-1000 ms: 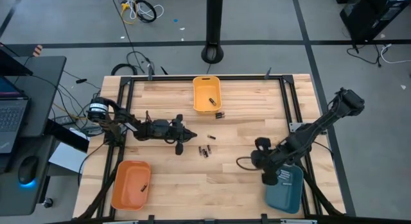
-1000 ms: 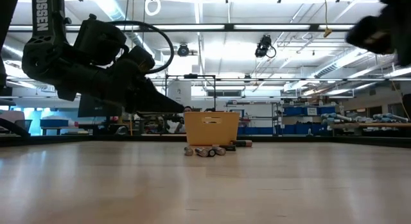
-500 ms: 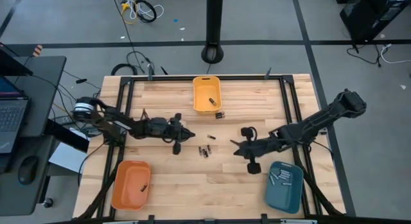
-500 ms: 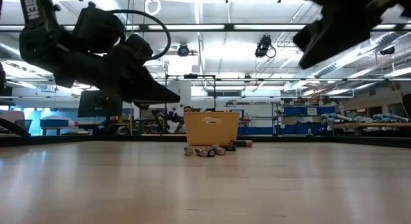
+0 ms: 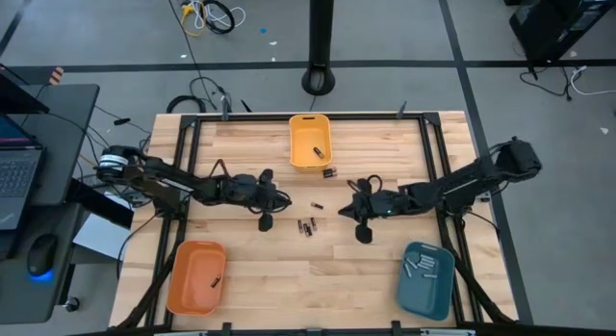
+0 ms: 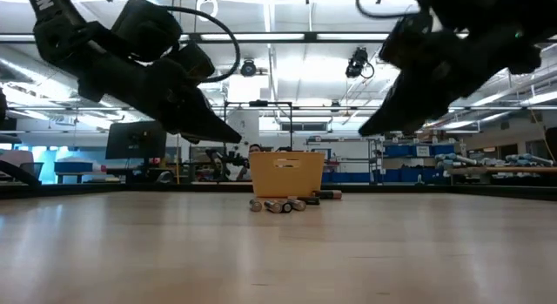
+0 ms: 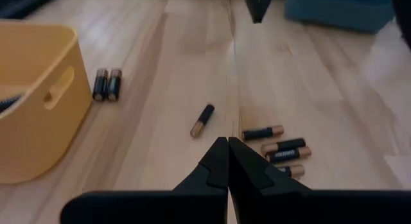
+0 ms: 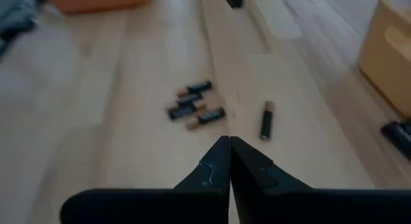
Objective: Sort batteries
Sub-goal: Put the small black battery into the orange bin
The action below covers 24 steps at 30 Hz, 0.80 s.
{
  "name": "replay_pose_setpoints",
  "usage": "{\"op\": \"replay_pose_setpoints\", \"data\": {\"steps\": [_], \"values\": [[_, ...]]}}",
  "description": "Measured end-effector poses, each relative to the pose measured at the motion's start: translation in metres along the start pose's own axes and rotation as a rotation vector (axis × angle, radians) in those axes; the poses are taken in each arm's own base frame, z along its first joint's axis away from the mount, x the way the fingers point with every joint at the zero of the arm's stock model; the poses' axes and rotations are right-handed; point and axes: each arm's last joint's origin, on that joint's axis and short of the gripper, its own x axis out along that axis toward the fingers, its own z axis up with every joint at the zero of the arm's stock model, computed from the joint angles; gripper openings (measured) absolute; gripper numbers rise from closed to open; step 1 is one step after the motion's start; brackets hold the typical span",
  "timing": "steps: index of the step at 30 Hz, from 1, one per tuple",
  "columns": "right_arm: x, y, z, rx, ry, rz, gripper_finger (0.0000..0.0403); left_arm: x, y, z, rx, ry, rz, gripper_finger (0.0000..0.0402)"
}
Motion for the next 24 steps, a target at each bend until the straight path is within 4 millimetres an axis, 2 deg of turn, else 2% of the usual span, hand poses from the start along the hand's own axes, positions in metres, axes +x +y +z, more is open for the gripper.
{"op": "replay_pose_setpoints", "data": {"steps": [9, 15, 24], "values": [[0.043, -0.011, -0.008, 0.039, 0.011, -0.064, 0.0076, 0.005, -0.005, 0.007, 0.019, 0.081, 0.042, 0.0008], [0.063, -0.013, -0.006, 0.064, -0.009, -0.158, 0.0118, 0.005, -0.012, 0.006, 0.073, 0.087, 0.082, 0.0008], [0.086, -0.008, -0.002, 0.065, 0.002, -0.163, 0.0166, 0.004, -0.028, 0.004, 0.082, 0.087, 0.047, 0.0008]]}}
